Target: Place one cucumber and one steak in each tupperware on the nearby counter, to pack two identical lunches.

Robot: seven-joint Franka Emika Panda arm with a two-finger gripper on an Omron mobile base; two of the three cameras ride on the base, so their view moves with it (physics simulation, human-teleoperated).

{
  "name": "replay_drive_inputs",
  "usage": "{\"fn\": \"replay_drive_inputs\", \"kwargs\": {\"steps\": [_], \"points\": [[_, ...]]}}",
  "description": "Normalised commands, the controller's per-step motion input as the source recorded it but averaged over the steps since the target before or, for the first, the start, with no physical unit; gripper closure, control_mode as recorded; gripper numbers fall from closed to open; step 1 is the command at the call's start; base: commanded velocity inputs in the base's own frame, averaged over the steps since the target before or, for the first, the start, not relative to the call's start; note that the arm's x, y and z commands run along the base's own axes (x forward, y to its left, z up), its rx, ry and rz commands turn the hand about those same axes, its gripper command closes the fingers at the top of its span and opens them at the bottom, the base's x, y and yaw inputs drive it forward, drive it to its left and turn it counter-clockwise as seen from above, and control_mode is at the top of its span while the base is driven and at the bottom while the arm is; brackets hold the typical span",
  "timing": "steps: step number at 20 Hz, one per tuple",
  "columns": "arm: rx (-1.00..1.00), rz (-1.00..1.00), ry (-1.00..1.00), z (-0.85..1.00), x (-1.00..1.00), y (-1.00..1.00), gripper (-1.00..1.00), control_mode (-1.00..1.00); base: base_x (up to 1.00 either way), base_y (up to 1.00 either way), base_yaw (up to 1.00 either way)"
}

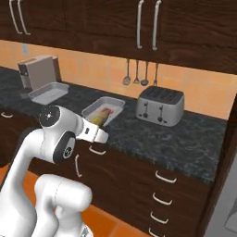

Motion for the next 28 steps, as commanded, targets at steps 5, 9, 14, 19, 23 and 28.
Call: {"fn": "replay_drive_inputs", "kwargs": {"steps": [5, 9, 14, 19, 23, 28], "points": [[0.0, 0.0, 0.0, 0.0, 0.0, 0.0, 1.0, 1.0, 1.0, 0.72, 0.0], [0.0, 0.0, 0.0, 0.0, 0.0, 0.0, 1.0, 1.0, 0.96, 0.45, 0.0], [0.0, 0.0, 0.0, 0.0, 0.0, 0.0, 1.0, 1.0, 0.72, 0.0, 0.0], [0.01, 0.01, 0.06, -0.43, 0.23, -0.01, 1.0, -1.0, 0.23, -0.04, 0.0], [0.0, 0.13, 0.0, -0.81, 0.21, 0.04, 1.0, -1.0, 0.0, 0.0, 0.0], [0.01, 0.08, 0.01, -0.45, 0.74, 0.0, 1.0, -1.0, 0.0, 0.0, 0.0]]}}
